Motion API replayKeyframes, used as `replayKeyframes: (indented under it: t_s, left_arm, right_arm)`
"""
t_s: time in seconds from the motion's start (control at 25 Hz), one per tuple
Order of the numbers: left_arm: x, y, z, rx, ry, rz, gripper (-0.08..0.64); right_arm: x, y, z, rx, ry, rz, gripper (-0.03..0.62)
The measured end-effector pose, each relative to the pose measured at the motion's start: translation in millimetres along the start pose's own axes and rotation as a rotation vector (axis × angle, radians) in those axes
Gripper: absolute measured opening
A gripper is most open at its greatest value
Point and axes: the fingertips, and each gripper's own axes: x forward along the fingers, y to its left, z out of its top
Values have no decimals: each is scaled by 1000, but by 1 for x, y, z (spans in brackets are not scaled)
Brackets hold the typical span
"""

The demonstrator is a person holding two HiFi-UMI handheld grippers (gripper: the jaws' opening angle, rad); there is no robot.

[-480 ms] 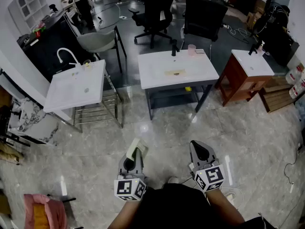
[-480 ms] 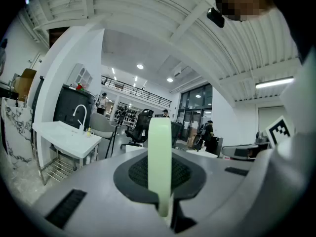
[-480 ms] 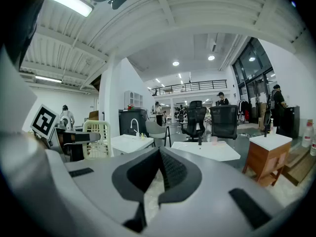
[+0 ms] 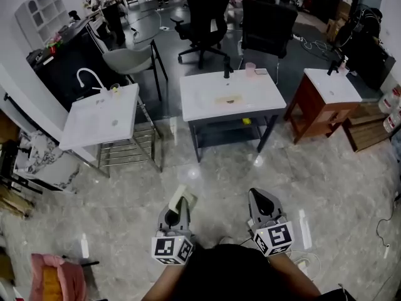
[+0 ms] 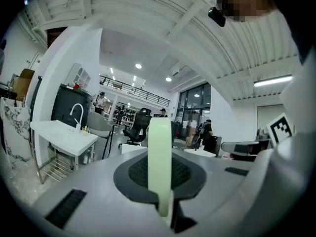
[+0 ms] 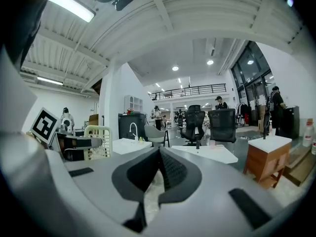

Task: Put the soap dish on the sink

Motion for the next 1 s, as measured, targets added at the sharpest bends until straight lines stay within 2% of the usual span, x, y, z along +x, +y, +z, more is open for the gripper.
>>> replayKeyframes:
  t_s: [0.28,0.48,0.72,1.0]
  left_arm:
    - [3,-13,-10,8,20,8,20]
    - [21,-17,-9,15,35,-1,20]
    - [64,-21,-19,8,56,-49,20]
    - [145,-12,-13,-8,70,-103,20]
  right_arm:
    - [-10,-19,-13,32,-12,-11,-2]
    - [0,-28,-23,34,21,2,-2]
    - [19,-50,-31,44,43,-31,-2]
    - [71,-92,-24,44,70,-78,-2]
